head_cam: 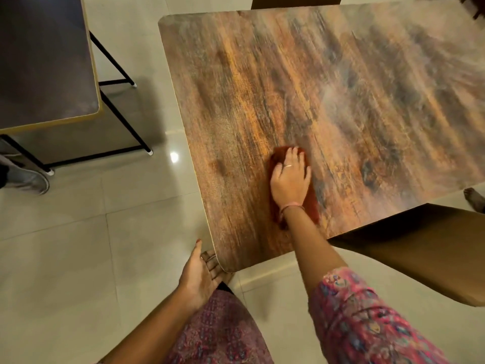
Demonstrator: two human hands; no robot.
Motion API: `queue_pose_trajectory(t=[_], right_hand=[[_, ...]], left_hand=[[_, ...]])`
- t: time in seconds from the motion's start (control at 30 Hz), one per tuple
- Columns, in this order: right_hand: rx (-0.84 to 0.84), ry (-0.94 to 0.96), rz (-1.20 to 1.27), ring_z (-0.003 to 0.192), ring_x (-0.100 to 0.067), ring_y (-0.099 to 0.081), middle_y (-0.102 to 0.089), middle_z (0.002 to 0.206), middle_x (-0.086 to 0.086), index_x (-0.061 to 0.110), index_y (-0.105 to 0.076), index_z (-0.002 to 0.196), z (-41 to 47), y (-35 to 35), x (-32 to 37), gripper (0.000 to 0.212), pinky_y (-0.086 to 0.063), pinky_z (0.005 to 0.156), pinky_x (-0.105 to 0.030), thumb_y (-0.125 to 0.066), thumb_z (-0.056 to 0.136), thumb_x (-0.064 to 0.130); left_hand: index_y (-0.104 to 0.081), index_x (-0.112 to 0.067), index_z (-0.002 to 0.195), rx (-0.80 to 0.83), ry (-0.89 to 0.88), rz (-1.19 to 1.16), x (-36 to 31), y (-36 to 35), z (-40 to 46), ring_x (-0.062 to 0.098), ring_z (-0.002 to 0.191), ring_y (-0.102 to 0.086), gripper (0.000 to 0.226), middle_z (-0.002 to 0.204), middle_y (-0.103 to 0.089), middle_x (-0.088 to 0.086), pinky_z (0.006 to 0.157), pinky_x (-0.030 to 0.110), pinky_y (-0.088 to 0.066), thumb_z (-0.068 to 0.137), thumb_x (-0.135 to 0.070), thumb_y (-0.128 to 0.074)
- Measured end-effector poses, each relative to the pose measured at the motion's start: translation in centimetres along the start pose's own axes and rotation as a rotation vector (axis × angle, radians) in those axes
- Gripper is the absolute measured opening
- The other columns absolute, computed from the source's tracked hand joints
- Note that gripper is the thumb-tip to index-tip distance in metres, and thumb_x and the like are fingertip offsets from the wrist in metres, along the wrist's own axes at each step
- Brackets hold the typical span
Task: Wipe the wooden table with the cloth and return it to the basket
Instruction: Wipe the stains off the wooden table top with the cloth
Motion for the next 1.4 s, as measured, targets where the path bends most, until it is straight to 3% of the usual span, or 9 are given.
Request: queue_pose_trajectory(t=[0.17, 0.27, 0.4, 0.63, 0.7, 0.93, 1.1, 1.33, 1.4], right_hand=[[0.153, 0.416, -0.055, 0.144, -0.016, -0.026, -0.035, 0.154, 0.002, 0.019, -0.039, 0.146, -7.8, -0.8, 0.1, 0.053, -0.018, 0.117, -0.039, -0.035, 0.096, 0.034], [0.075, 0.272, -0.043, 0.142, -0.021, -0.031, -0.039, 0.152, -0.004, 0.015, -0.043, 0.144, -1.7, 1.2, -2.4, 0.049, -0.022, 0.118, -0.04, -0.041, 0.097, 0.026], [0.0, -0.029, 0.016, 0.147, -0.019, -0.018, -0.03, 0.156, -0.003, 0.014, -0.037, 0.147, 2.4, 1.3, -1.5, 0.048, -0.008, 0.121, -0.04, -0.038, 0.1, 0.023], [0.233, 0.475, -0.038, 0.146, -0.005, -0.011, -0.029, 0.155, 0.01, 0.024, -0.038, 0.147, -11.1, -0.2, -2.1, 0.053, -0.003, 0.119, -0.035, -0.034, 0.095, 0.036], [0.192, 0.41, -0.036, 0.146, -0.009, -0.015, -0.03, 0.155, 0.009, 0.024, -0.039, 0.146, -9.2, 1.0, -4.9, 0.053, -0.003, 0.119, -0.038, -0.035, 0.095, 0.034], [-0.091, -0.185, -0.002, 0.147, -0.018, -0.016, -0.029, 0.157, -0.001, 0.015, -0.035, 0.148, -2.8, 1.3, -5.4, 0.051, -0.007, 0.12, -0.045, -0.034, 0.099, 0.027], [-0.075, -0.07, -0.049, 0.145, -0.016, -0.024, -0.036, 0.153, 0.001, 0.017, -0.039, 0.146, -12.0, -0.3, -4.4, 0.053, -0.01, 0.118, -0.04, -0.03, 0.097, 0.033], [-0.123, -0.309, -0.029, 0.146, -0.017, -0.02, -0.033, 0.155, -0.002, 0.016, -0.034, 0.149, -3.9, 2.3, -6.9, 0.051, -0.011, 0.119, -0.046, -0.036, 0.098, 0.025], [-0.095, -0.257, -0.035, 0.146, -0.017, -0.019, -0.032, 0.156, -0.001, 0.016, -0.033, 0.149, -4.2, 1.7, -5.0, 0.052, -0.008, 0.118, -0.043, -0.036, 0.099, 0.025]], left_hand=[[-0.06, -0.01, 0.113, 0.018, 0.002, 0.07, -0.5, 0.2, 0.1, 0.023, 0.096, -0.064, 0.052, 0.104, -0.07, 0.01, 0.074, 0.035, -0.05, 0.097, -0.053, -0.037], [-0.063, -0.01, 0.109, 0.025, 0.0, 0.119, -1.0, 0.0, -0.1, 0.023, 0.094, -0.066, 0.047, 0.1, -0.072, 0.01, 0.073, 0.035, -0.05, 0.096, -0.05, -0.042], [-0.062, -0.009, 0.111, 0.023, 0.01, 0.129, -1.1, 0.0, -0.3, 0.024, 0.096, -0.065, 0.046, 0.107, -0.07, 0.012, 0.073, 0.034, -0.051, 0.096, -0.048, -0.044], [-0.06, -0.01, 0.113, 0.05, 0.023, 0.137, -1.2, 0.1, 0.1, 0.023, 0.098, -0.066, 0.047, 0.097, -0.074, 0.009, 0.083, 0.037, -0.051, 0.096, -0.05, -0.041], [-0.059, -0.011, 0.114, 0.055, 0.028, 0.145, -1.3, 0.2, 0.3, 0.024, 0.099, -0.065, 0.046, 0.1, -0.073, 0.01, 0.089, 0.039, -0.049, 0.096, -0.05, -0.042], [-0.061, -0.011, 0.109, 0.044, 0.022, 0.158, -1.5, -0.1, -0.1, 0.023, 0.094, -0.064, 0.045, 0.101, -0.07, 0.01, 0.075, 0.034, -0.051, 0.097, -0.049, -0.042], [-0.061, -0.012, 0.11, 0.046, 0.024, 0.179, -1.8, -0.4, 0.0, 0.023, 0.092, -0.064, 0.041, 0.101, -0.069, 0.01, 0.076, 0.035, -0.052, 0.097, -0.046, -0.043], [-0.06, -0.013, 0.111, 0.043, 0.008, 0.209, -1.9, -0.6, -0.2, 0.022, 0.092, -0.064, 0.04, 0.104, -0.069, 0.01, 0.073, 0.033, -0.051, 0.097, -0.046, -0.043], [-0.061, -0.014, 0.109, 0.041, 0.005, 0.191, -1.8, -0.8, -0.3, 0.021, 0.092, -0.063, 0.04, 0.103, -0.069, 0.009, 0.07, 0.032, -0.049, 0.097, -0.046, -0.041]])
Point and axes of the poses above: each hand's wrist, its own z-axis towards the middle knuckle, its own y-axis out of the back of the hand, x = y × z, the point moved 2 cm from there along z, towards the middle knuckle
